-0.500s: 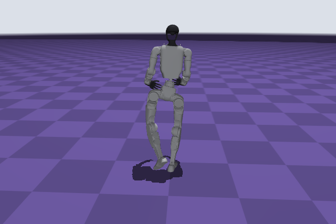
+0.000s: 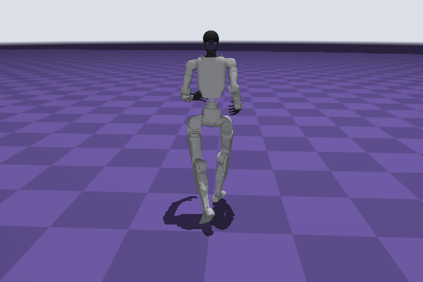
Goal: Walk run
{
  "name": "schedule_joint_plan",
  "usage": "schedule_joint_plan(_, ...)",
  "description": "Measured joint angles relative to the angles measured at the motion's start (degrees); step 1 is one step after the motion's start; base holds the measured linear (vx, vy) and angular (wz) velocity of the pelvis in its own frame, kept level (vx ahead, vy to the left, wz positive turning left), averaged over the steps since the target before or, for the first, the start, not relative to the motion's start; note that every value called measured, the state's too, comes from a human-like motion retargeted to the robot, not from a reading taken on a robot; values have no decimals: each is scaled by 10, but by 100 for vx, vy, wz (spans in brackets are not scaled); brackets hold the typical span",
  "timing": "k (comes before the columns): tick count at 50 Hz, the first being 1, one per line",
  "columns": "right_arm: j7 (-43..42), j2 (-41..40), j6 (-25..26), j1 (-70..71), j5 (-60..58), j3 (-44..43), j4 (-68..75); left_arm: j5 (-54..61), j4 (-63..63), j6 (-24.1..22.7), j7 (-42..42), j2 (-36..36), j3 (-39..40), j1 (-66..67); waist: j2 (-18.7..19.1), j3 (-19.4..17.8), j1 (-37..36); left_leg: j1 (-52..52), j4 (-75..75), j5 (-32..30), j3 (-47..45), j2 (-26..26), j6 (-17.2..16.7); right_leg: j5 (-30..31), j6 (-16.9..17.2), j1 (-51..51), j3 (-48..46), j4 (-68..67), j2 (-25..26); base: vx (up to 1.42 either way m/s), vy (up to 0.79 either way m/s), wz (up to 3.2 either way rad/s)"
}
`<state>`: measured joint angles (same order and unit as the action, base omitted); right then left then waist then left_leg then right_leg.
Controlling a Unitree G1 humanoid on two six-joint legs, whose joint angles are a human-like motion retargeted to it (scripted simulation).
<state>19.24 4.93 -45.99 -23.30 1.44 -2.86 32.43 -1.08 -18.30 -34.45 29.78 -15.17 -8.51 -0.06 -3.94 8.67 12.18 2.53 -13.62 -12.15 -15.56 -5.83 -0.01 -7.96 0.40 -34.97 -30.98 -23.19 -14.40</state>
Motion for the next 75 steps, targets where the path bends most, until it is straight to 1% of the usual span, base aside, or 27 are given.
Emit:
schedule_joint_plan(3,3,3,5,55,11,26,-5,26,16,32,29,15,27,32,-45,-15,12,75,-37,-75,-101,-25,21,84,-17,3,111,43,-20,129,-19,-53)
schedule_joint_plan(5,1,-2,7,126,3,53,17,28,0,37,61,38,66,44,-65,-20,-5,61,-144,-27,-153,-26,45,-28,-61,4,143,-65,-27,230,-47,-100)
schedule_joint_plan(7,2,-3,4,171,-12,74,57,-9,-46,22,54,43,78,85,-90,-4,-44,24,-252,49,-191,-26,96,-106,-29,9,223,-144,-61,235,-26,-38)
schedule_joint_plan(10,43,16,4,234,-46,95,60,-47,-93,6,52,42,88,123,-128,1,-115,-115,-348,135,-166,-28,81,-180,-1,93,191,-144,-105,221,-19,21)
schedule_joint_plan(12,50,49,41,245,-105,95,22,-26,-87,-49,49,25,82,142,-88,4,-172,-227,-358,190,-123,20,58,-137,11,190,127,-47,-35,169,-9,16)
schedule_joint_plan(15,27,66,106,225,-176,90,-29,-23,-21,-111,-6,-52,76,182,-62,-7,-262,-315,-236,229,-115,60,33,35,32,323,91,83,47,172,-19,-61)
schedule_joint_plan(20,27,-11,88,168,-101,57,-38,-37,-6,-89,-39,-54,68,141,-36,-38,-316,-347,-2,195,25,50,-15,286,8,435,50,74,120,162,-31,-10)
schedule_joint_plan(22,20,-20,87,158,-112,33,-17,-42,-11,-83,-40,-59,57,83,-20,-52,-305,-356,-82,188,50,74,60,283,-35,418,9,-53,123,109,-45,49)
schedule_joint_plan(23,1,-24,88,153,-131,21,3,-49,-14,-86,-42,-66,53,57,-18,-55,-289,-361,-169,273,25,94,84,262,-53,393,-7,-134,118,194,-46,49)
schedule_joint_plan(28,40,-41,98,85,-131,20,93,-52,-69,-83,-43,-36,14,19,26,23,-140,-274,-206,408,53,106,67,155,-45,146,17,-372,83,230,-29,-9)
schedule_joint_plan(30,61,-26,83,61,-108,16,82,-43,-52,-86,-35,-38,9,6,47,42,-77,-203,-119,363,44,76,53,76,-28,67,1,-318,69,170,-10,16)
schedule_joint_plan(33,39,8,27,16,-69,-4,35,-47,5,-61,-33,-50,-28,-8,64,32,2,-72,-16,149,31,51,10,32,-24,25,-64,-129,38,151,-6,120)
schedule_joint_plan(37,8,-10,19,25,-40,-16,4,-27,58,-13,-19,-22,1,20,5,14,25,22,-30,-37,-45,6,15,4,4,8,44,62,24,167,-34,16)
schedule_joint_plan(38,11,-20,34,47,-32,-13,5,-17,64,-7,-18,-5,22,31,-21,6,21,30,-59,-24,-64,-9,17,13,2,7,71,58,6,182,-41,-52)
schedule_joint_plan(40,23,-38,51,101,-3,-1,13,-3,55,-6,-24,39,56,44,-56,-9,11,28,-156,29,-138,6,46,-31,-75,4,98,-14,-18,200,-38,-47)
schedule_joint_plan(42,35,-32,47,146,8,16,48,-6,11,-20,-8,65,70,71,-84,1,-32,-17,-262,83,-158,-3,94,-136,-66,3,147,-144,-47,193,-23,-37)
schedule_joint_plan(45,44,-22,39,217,-23,35,110,-13,-50,-28,16,46,39,129,-97,4,-120,-178,-410,167,-98,-2,93,-208,-23,78,151,-166,-63,225,-30,7)
schedule_joint_plan(48,75,23,89,264,-92,115,68,12,-72,-38,44,39,57,162,-59,1,-191,-295,-356,226,-58,43,78,-139,-7,223,85,-17,32,186,-19,-12)
schedule_joint_plan(53,14,5,111,253,-137,156,-32,27,-28,-53,29,-10,97,188,-73,-36,-319,-366,-52,264,-19,17,33,196,24,374,89,100,88,162,-34,-78)
schedule_joint_plan(55,17,-21,105,244,-109,147,-35,27,-16,-51,22,-25,84,160,-79,-49,-343,-376,14,249,1,23,20,267,12,400,66,81,98,136,-42,8)
schedule_joint_plan(57,11,-33,111,235,-121,113,-21,18,-16,-50,17,-44,51,111,-59,-59,-340,-382,-29,208,46,39,28,263,-8,394,43,-15,129,130,-44,71)
schedule_joint_plan(58,-1,-35,109,229,-142,95,-9,8,-18,-49,19,-53,34,87,-53,-65,-327,-387,-101,231,41,43,77,248,-15,375,33,-90,128,237,-48,79)
schedule_joint_plan(63,-17,-61,83,117,-146,88,83,0,-48,-38,46,-53,-23,18,-19,-24,-178,-314,-238,395,93,68,77,125,0,165,63,-408,99,223,-33,34)
schedule_joint_plan(65,25,-44,72,82,-97,98,92,6,-39,-28,49,-39,-9,3,-26,9,-87,-253,-171,388,62,39,73,48,-26,55,62,-438,20,155,-21,-9)
schedule_joint_plan(68,15,3,11,37,-88,51,45,9,1,-25,40,-29,-27,-9,-13,16,-19,-119,-51,249,42,13,39,-12,-58,-12,-12,-300,-40,195,-39,61)
schedule_joint_plan(72,-70,40,-48,-9,-118,18,-17,12,43,-1,39,0,-37,5,-12,8,28,-7,-11,-3,-8,-11,37,-23,7,-38,47,-2,0,173,-35,46)
schedule_joint_plan(75,-79,24,-38,48,-111,44,-30,4,67,4,23,-14,3,21,-42,-11,44,11,-98,-18,-46,-35,31,35,-14,-33,110,37,-15,171,-40,-52)
